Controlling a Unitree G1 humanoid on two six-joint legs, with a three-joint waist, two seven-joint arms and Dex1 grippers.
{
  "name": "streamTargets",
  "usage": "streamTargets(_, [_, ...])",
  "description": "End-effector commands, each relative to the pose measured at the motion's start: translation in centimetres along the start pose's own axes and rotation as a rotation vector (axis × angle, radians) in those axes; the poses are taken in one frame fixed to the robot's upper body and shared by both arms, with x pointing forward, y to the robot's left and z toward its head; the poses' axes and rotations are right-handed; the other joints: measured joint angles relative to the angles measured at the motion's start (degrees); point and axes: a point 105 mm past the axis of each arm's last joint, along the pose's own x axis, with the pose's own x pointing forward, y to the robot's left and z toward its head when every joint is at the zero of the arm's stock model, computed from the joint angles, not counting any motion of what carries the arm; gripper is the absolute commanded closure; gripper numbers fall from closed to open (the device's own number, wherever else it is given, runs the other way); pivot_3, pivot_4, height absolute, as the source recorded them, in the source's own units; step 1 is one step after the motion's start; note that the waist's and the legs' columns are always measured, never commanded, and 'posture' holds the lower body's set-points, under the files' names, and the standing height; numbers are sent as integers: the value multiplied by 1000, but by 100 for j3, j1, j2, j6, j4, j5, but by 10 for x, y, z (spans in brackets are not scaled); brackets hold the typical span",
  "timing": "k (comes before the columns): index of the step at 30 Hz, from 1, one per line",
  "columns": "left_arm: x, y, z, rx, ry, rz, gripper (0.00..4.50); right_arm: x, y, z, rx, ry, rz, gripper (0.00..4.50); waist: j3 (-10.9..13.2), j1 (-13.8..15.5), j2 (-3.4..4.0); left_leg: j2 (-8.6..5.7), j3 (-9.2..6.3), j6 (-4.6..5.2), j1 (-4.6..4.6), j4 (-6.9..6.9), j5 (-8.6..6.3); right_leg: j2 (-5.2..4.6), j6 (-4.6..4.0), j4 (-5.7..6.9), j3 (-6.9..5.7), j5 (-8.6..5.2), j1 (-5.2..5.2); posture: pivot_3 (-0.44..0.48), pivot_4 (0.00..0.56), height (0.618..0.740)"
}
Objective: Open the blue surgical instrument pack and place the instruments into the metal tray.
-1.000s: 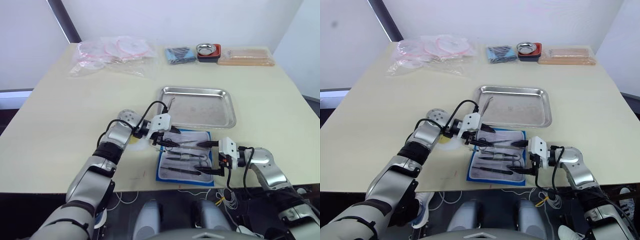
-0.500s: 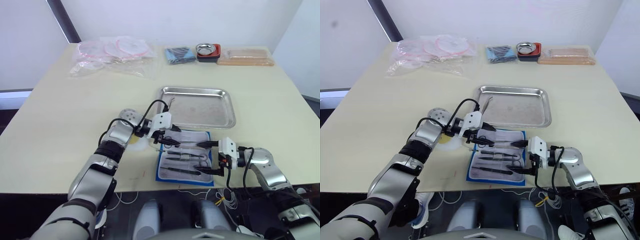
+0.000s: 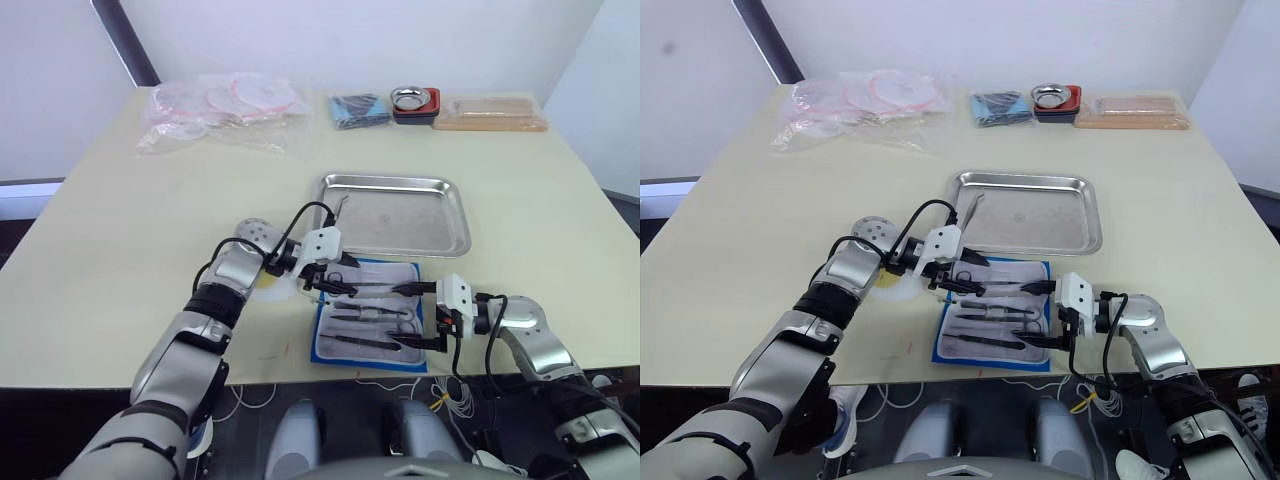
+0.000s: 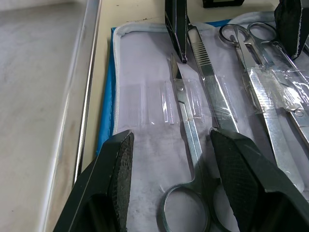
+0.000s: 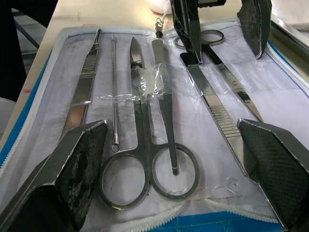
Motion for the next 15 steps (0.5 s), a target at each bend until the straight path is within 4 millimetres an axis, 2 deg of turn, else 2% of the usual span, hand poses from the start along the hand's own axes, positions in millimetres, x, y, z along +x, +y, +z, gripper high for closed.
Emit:
streamTargets(1, [1,-5,2,-9,-4,-26,2247,1,26,-49,163,155,42,0,0,-1,0,0,0,0,0,0,0,0,0,0,0,0,0,0,150,740])
streamTargets(3, [1,-6,1,-26,1,-34,2894,1,26,-49,164,154,42,0,0,-2,0,0,0,0,1,-1,0,0,0,0,0,0,0,0,150,740])
streamTargets(6, [1,-8,2,-34,7,-45,4355,1,27,-49,165,154,41,0,0,-2,-1,1,0,0,1,-1,0,1,0,0,0,0,0,0,150,740])
streamTargets(7, [1,-8,2,-34,8,-45,4484,1,27,-50,165,154,40,0,0,-2,-1,2,0,0,1,-1,0,1,0,0,0,0,0,0,150,740])
streamTargets(15, [-4,-4,9,-60,48,-44,4484,2,27,-49,168,150,39,0,-2,-5,-3,3,1,0,2,-2,0,3,0,0,1,-2,1,0,150,740])
